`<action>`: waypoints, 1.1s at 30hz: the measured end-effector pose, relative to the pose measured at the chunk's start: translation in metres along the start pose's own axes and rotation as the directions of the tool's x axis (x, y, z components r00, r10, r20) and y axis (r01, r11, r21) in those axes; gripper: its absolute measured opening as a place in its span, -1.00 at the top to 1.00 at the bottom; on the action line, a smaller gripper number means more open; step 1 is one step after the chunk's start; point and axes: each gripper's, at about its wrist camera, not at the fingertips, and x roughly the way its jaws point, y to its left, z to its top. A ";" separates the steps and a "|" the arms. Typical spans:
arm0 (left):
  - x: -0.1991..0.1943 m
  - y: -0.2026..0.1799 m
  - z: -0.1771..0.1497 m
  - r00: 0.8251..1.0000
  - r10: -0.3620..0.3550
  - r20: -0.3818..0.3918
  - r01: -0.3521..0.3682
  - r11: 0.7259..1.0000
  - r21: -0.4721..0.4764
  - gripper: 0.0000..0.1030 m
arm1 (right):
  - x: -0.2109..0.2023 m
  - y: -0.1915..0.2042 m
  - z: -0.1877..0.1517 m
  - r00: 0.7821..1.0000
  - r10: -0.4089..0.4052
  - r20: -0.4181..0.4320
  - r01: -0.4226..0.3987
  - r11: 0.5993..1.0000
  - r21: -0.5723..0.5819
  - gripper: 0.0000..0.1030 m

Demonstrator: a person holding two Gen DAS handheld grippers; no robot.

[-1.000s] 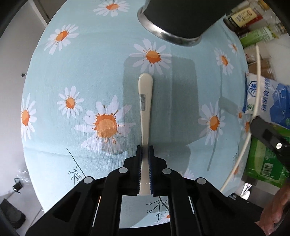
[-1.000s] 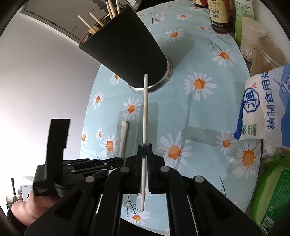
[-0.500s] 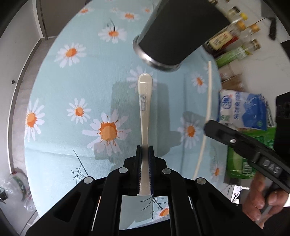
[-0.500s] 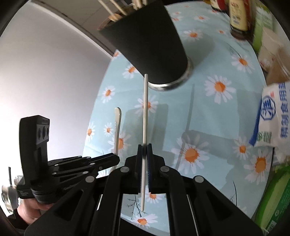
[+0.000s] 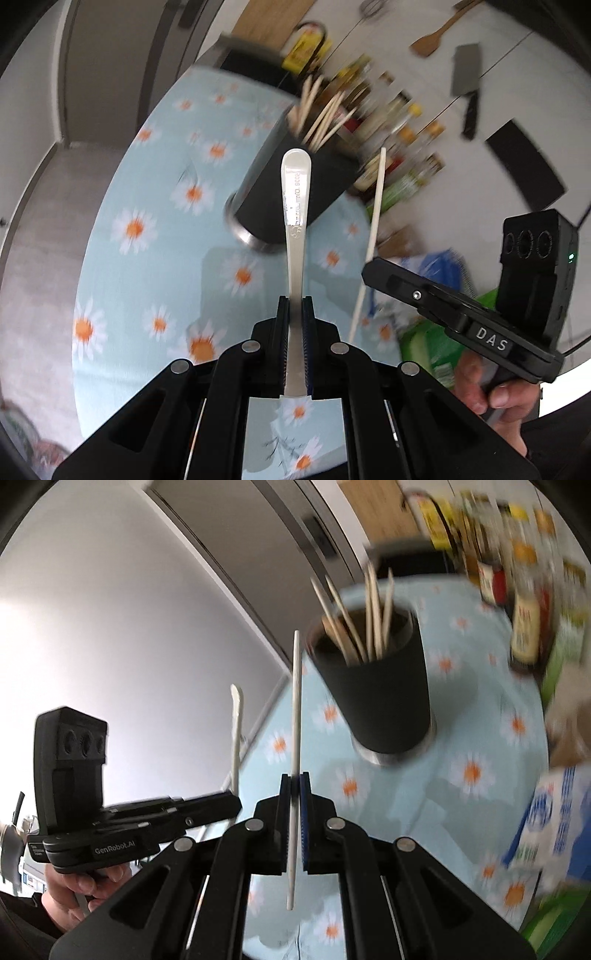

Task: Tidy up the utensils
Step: 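Lift the white spoon and white chopstick up over the black holder with both tools, then lower the spoon and chopstick into the black holder and open both tools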

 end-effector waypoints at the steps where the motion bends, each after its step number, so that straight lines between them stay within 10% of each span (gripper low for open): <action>1: -0.001 -0.005 0.004 1.000 -0.010 0.020 0.010 1.000 0.010 0.89 | -0.004 0.000 0.005 1.000 0.004 0.031 -0.003 1.000 -0.004 0.89; 10: -0.016 -0.039 0.058 0.976 -0.071 0.204 0.036 0.985 0.169 0.89 | -0.034 -0.007 0.059 0.945 0.024 0.327 -0.002 0.998 -0.067 0.89; 24: 0.008 -0.070 0.120 0.924 -0.134 0.358 0.015 0.948 0.316 0.89 | -0.045 -0.039 0.112 0.833 -0.035 0.553 0.064 0.997 -0.033 0.89; 33: 0.047 -0.044 0.122 0.916 -0.143 0.375 0.022 0.951 0.309 0.88 | -0.019 -0.054 0.110 0.838 -0.070 0.540 0.094 0.995 -0.018 0.89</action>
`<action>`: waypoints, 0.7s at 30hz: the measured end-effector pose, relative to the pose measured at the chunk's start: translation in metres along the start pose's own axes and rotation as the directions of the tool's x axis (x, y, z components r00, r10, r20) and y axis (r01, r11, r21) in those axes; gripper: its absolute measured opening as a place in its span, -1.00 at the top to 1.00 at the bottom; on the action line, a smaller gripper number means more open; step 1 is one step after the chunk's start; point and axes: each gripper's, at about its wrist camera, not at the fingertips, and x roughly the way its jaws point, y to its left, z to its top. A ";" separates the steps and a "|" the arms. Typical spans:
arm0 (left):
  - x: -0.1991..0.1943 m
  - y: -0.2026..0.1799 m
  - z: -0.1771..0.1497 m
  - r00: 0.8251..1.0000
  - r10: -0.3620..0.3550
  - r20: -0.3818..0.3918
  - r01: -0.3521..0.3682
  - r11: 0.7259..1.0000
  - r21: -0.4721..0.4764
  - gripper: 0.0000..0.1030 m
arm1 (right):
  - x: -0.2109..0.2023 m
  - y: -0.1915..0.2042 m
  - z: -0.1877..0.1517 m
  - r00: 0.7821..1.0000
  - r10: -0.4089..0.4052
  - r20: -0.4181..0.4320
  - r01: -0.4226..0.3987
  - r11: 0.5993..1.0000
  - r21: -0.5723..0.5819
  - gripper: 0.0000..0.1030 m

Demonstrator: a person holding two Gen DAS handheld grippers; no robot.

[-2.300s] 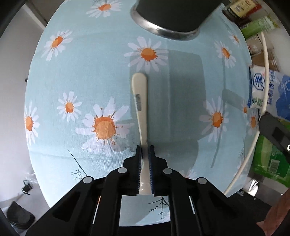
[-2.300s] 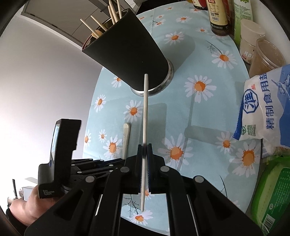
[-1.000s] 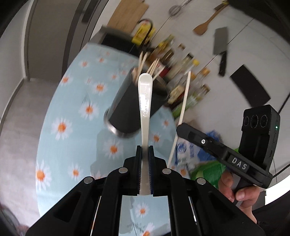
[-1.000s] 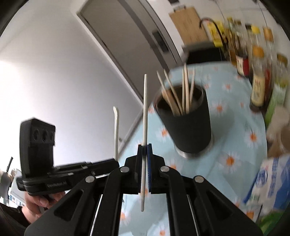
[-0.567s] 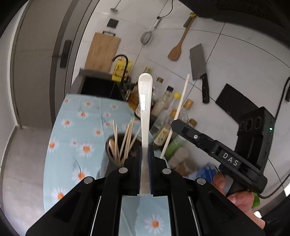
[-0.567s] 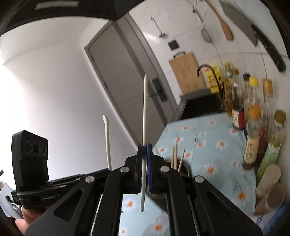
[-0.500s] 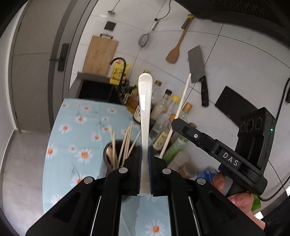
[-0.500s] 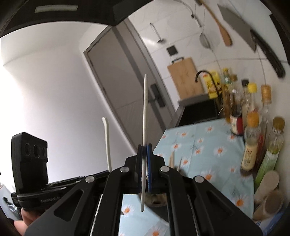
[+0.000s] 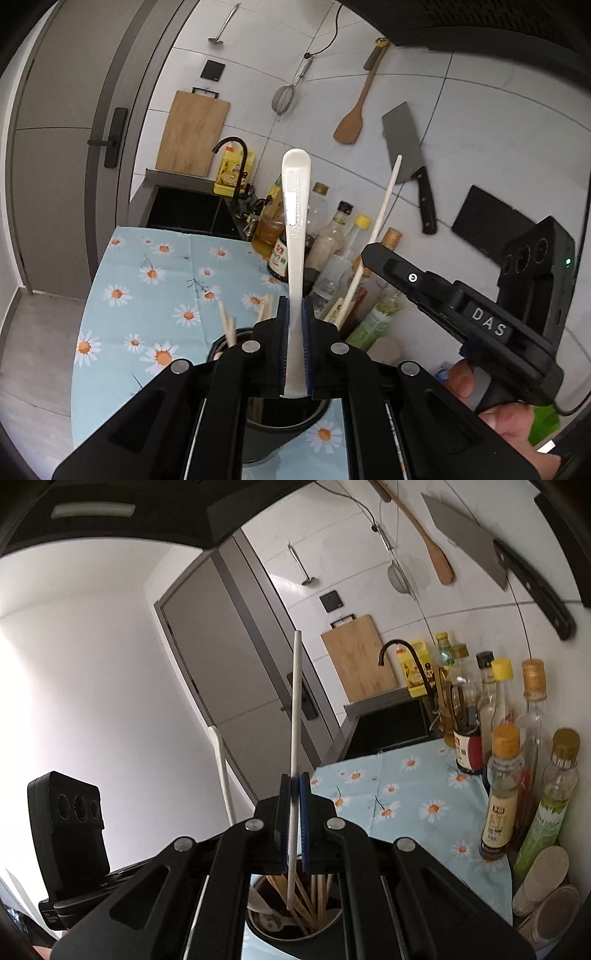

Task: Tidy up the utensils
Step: 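Lower the spoon and chopstick into the black holder and open both tools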

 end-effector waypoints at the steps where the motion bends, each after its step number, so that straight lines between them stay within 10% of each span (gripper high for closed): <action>1: 0.002 0.003 -0.003 1.000 0.000 -0.001 0.000 1.000 -0.007 0.88 | 0.002 0.001 -0.004 1.000 -0.009 -0.006 0.009 1.000 -0.011 0.89; 12: 0.011 0.011 -0.030 1.000 0.017 -0.021 -0.017 1.000 0.012 0.86 | 0.018 0.002 -0.030 0.996 -0.034 -0.079 0.031 0.999 -0.041 0.88; 15: 0.008 0.010 -0.033 0.999 0.023 -0.027 -0.022 1.000 0.014 0.56 | 0.014 0.002 -0.032 0.996 -0.026 -0.089 0.023 0.999 -0.030 0.42; 21: -0.004 0.009 -0.035 0.999 0.026 -0.023 -0.026 1.000 -0.002 0.47 | -0.003 -0.002 -0.032 0.996 -0.034 -0.082 0.035 0.999 0.008 0.37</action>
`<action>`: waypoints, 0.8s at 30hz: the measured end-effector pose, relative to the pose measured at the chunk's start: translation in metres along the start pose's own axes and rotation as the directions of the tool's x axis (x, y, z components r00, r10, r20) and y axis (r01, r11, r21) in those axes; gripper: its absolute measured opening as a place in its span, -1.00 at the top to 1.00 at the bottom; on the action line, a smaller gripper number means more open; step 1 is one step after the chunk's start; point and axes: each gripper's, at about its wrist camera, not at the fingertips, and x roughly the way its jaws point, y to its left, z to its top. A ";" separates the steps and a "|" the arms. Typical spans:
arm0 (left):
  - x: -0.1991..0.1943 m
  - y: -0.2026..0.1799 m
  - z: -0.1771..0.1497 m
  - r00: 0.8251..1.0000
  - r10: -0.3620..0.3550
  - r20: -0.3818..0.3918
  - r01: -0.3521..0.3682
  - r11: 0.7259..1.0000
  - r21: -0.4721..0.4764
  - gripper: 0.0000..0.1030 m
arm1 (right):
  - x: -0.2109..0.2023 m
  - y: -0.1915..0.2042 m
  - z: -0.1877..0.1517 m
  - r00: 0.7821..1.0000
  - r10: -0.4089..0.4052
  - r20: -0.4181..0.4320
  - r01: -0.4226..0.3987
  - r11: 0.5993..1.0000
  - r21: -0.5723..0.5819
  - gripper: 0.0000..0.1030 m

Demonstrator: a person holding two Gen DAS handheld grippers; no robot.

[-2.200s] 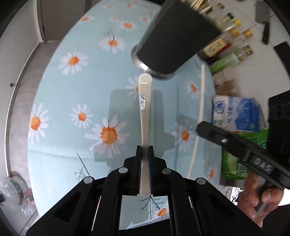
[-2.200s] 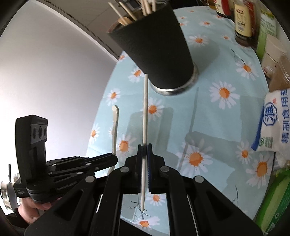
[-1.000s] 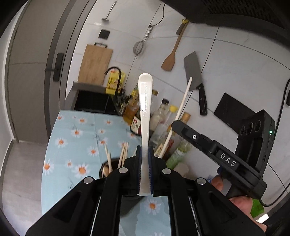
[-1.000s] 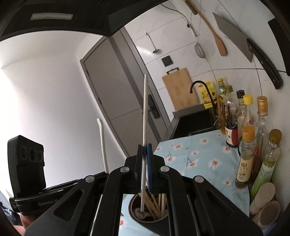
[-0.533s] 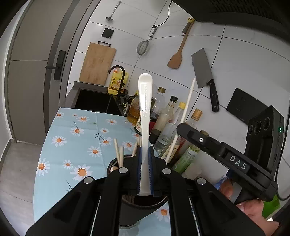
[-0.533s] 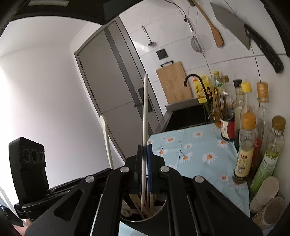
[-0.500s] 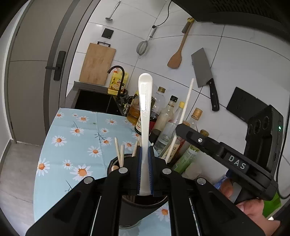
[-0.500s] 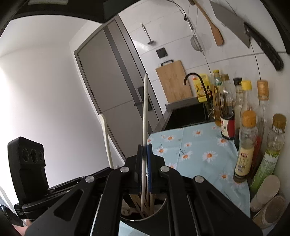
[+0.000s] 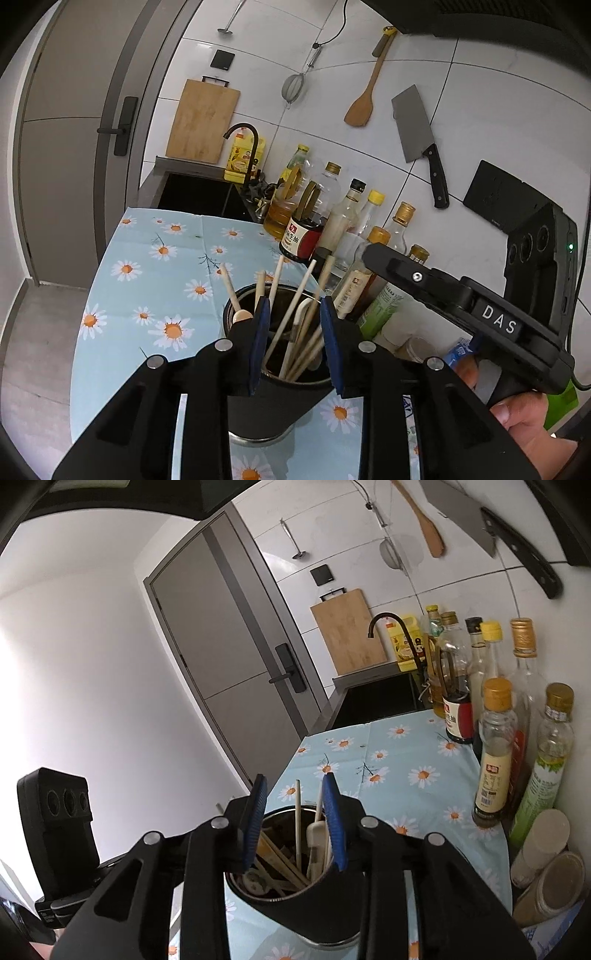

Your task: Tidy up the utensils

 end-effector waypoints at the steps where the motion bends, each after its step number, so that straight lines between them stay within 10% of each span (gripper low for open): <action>1: -0.002 -0.001 0.000 1.000 0.001 0.002 -0.001 1.000 0.001 0.47 | -0.003 -0.001 0.000 1.000 0.001 0.001 -0.001 1.000 0.007 0.37; 16: -0.071 -0.036 -0.015 0.998 0.044 0.051 -0.048 0.995 0.088 0.31 | -0.071 0.025 -0.014 1.000 -0.006 0.006 0.006 0.998 -0.060 -0.11; 24: -0.107 -0.054 -0.041 0.994 0.100 0.033 -0.103 0.988 0.114 -0.29 | -0.126 0.043 -0.038 0.999 -0.043 0.002 0.043 0.993 -0.109 -0.76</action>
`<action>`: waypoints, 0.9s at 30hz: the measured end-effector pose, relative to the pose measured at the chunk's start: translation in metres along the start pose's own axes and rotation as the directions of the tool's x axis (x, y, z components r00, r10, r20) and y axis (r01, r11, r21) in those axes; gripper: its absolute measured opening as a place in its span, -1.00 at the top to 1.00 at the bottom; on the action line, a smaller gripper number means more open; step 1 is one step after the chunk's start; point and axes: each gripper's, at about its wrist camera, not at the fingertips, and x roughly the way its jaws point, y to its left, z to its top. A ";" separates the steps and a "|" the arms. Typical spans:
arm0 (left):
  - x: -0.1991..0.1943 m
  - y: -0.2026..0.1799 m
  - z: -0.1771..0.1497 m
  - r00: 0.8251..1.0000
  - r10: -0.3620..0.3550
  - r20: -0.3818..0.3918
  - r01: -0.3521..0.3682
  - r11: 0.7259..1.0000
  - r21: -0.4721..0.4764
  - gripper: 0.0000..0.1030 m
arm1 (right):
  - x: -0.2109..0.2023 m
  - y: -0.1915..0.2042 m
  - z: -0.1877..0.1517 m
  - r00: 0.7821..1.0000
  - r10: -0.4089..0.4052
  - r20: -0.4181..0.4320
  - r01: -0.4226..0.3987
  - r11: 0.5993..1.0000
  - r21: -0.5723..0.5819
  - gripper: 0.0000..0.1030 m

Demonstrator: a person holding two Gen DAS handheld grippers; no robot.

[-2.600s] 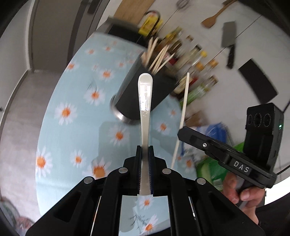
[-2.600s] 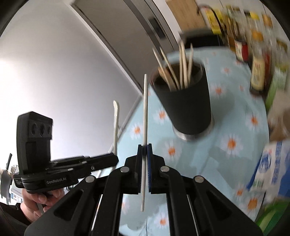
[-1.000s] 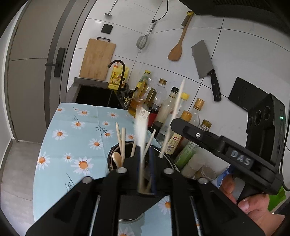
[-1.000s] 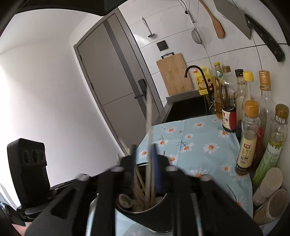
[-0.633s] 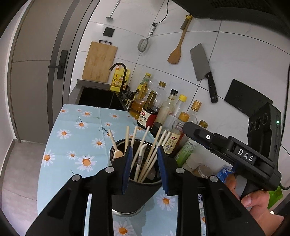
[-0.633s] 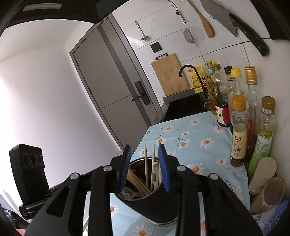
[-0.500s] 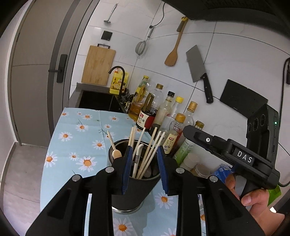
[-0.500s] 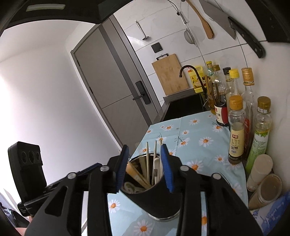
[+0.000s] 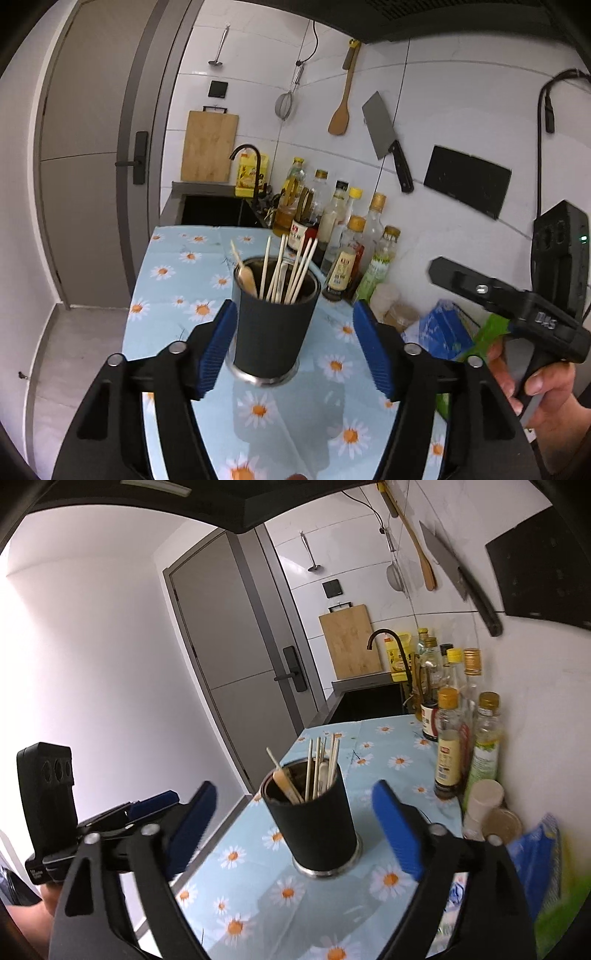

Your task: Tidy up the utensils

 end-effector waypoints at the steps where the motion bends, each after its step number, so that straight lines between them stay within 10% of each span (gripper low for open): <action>1: -0.003 -0.002 -0.003 1.000 0.003 -0.010 -0.003 1.000 0.001 -0.32 | -0.004 0.001 -0.003 1.000 -0.003 -0.003 0.003 1.000 -0.002 -0.85; 12: -0.018 -0.007 -0.048 0.989 0.050 -0.139 -0.053 0.998 -0.019 -0.84 | -0.023 0.010 -0.057 0.989 -0.112 -0.093 0.105 0.992 -0.075 -0.91; 27: -0.016 0.004 -0.094 0.957 0.111 -0.268 -0.132 0.989 -0.062 -0.88 | -0.024 0.004 -0.093 0.962 -0.169 -0.217 0.159 0.985 -0.063 -0.91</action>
